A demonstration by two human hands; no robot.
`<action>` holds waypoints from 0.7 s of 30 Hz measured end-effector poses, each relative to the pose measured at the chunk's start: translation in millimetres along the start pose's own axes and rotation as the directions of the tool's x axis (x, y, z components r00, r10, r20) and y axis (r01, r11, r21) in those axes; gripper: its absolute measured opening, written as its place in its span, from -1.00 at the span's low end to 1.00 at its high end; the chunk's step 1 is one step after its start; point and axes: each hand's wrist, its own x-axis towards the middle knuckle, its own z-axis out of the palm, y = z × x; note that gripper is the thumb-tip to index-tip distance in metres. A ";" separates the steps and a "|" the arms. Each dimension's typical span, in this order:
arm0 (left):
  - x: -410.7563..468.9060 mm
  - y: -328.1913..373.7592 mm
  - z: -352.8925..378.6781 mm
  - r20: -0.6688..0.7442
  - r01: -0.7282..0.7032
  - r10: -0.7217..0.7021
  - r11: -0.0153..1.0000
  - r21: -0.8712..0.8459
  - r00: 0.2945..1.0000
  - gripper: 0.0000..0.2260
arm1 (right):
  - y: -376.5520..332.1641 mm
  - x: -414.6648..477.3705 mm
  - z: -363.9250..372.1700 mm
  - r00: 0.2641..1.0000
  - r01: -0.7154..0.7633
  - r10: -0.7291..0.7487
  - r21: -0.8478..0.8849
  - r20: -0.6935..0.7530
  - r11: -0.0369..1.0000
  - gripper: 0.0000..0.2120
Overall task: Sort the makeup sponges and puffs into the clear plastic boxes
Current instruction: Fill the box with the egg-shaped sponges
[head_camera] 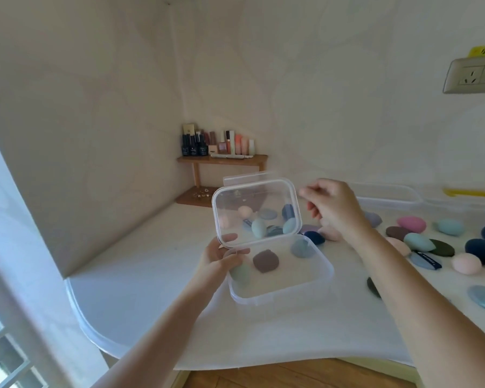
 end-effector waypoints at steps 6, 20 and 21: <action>2.5 -0.7 -4.1 -0.076 -0.006 0.004 1.000 -0.029 0.997 -0.48 | 59.6 29.1 10.3 0.966 -0.102 0.161 -0.276 0.201 0.956 -0.74; 4.9 -3.8 -2.4 -0.045 0.056 -0.055 0.998 0.014 0.997 -0.47 | 76.8 44.0 31.9 0.910 0.082 0.173 -0.570 0.377 0.817 -0.68; 4.6 -4.2 -2.8 -0.034 0.059 -0.058 0.998 0.019 0.998 -0.47 | 79.5 45.5 31.2 0.923 0.066 0.159 -0.550 0.351 0.833 -0.69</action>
